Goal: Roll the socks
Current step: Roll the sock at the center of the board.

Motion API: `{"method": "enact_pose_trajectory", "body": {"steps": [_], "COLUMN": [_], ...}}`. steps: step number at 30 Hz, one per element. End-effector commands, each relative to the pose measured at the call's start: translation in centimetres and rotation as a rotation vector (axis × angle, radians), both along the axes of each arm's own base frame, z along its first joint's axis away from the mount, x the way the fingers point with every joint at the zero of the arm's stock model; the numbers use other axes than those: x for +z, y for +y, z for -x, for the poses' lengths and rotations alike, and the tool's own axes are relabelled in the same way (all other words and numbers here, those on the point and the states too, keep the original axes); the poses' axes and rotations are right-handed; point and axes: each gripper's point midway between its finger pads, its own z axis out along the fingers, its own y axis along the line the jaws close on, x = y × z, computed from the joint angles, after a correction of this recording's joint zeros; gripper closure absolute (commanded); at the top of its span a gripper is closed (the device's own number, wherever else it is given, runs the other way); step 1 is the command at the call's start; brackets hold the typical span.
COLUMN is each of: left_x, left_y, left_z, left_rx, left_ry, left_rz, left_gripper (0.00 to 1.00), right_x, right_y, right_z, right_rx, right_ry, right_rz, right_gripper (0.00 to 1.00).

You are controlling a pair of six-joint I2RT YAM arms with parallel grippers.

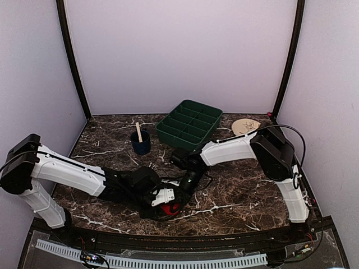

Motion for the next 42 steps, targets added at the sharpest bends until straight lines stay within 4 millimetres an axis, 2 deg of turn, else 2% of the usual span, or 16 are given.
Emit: {"method": "enact_pose_trajectory", "body": {"steps": [1, 13, 18, 25, 28, 37, 42], "left_x": [0.0, -0.3, -0.8, -0.4, -0.3, -0.3, -0.1], "left_y": [-0.1, -0.6, -0.8, -1.2, -1.2, -1.7, -1.9], "left_z": [0.0, 0.7, 1.1, 0.7, 0.5, 0.4, 0.2], "left_rx": [-0.012, -0.036, -0.058, -0.046, -0.048, -0.058, -0.066], "left_ry": [0.001, 0.047, 0.078, 0.116, 0.133, 0.165, 0.191], "left_rz": [-0.024, -0.025, -0.035, 0.002, 0.007, 0.022, 0.037], "left_gripper": [0.6, 0.72, 0.85, 0.91, 0.92, 0.94, 0.94], "right_x": [-0.1, -0.1, 0.0, 0.1, 0.5, 0.8, 1.9], "right_y": [-1.0, -1.5, -1.7, -2.7, -3.0, -4.5, -5.7], "right_z": [-0.4, -0.3, -0.5, -1.0, -1.3, -3.0, -5.1], "right_rx": [-0.007, -0.011, -0.022, -0.055, -0.075, -0.146, -0.251], "right_ry": [-0.033, -0.029, -0.041, -0.042, -0.038, -0.02, -0.032], "right_rz": [0.023, 0.021, 0.02, 0.024, 0.013, 0.006, -0.034], "right_gripper": [1.0, 1.0, 1.0, 0.8, 0.75, 0.72, 0.7]}}
